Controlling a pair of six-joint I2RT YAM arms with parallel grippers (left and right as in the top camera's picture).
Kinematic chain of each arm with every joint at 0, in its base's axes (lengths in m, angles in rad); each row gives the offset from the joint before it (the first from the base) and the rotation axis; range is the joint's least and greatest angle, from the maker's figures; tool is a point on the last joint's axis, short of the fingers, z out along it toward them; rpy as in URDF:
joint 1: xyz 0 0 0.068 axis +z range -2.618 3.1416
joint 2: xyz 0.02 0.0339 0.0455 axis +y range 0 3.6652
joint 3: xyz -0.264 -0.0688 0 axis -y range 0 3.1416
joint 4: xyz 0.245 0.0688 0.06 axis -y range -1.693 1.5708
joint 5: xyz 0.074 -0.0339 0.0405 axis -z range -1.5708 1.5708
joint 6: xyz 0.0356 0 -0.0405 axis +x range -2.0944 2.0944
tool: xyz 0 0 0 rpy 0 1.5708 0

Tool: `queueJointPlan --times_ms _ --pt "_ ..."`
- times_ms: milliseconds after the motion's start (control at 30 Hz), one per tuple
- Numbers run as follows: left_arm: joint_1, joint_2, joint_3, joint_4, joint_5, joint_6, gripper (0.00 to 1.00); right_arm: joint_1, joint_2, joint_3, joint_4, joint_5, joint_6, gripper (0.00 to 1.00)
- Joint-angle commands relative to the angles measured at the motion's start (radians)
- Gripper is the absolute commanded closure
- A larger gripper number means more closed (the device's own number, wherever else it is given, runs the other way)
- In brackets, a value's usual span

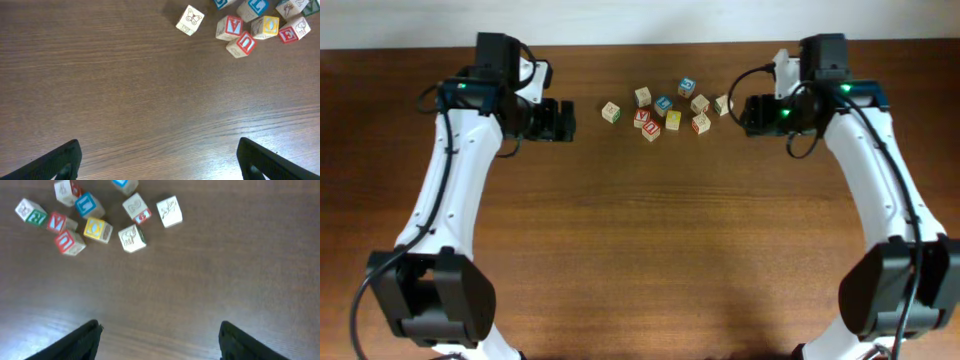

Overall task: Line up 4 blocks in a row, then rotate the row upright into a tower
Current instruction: 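Raise both arms and grasp the elephant '5' block with the right gripper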

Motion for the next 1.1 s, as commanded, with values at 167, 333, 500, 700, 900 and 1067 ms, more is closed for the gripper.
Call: queueJointPlan --times_ms 167,333,500,700,900,1067 --pt "0.003 0.005 0.018 0.045 -0.146 -0.103 0.0 0.143 0.224 0.019 0.343 0.072 -0.068 0.24" --pt "0.003 0.005 0.018 0.056 -0.146 -0.102 0.01 0.144 0.336 0.019 0.417 0.068 -0.091 0.32" --pt "0.003 0.005 0.018 0.06 -0.146 -0.102 0.01 0.146 0.399 0.019 0.439 0.025 -0.091 0.37" --pt "0.003 0.005 0.018 0.06 -0.146 -0.102 0.01 0.153 0.428 0.019 0.468 0.023 -0.091 0.48" --pt "0.003 0.005 0.018 0.06 -0.146 -0.102 0.01 0.153 0.447 0.019 0.494 0.022 -0.088 0.64" --pt "0.003 0.005 0.018 0.06 -0.146 -0.102 0.01 0.156 0.398 0.02 0.367 0.018 0.106 0.72"
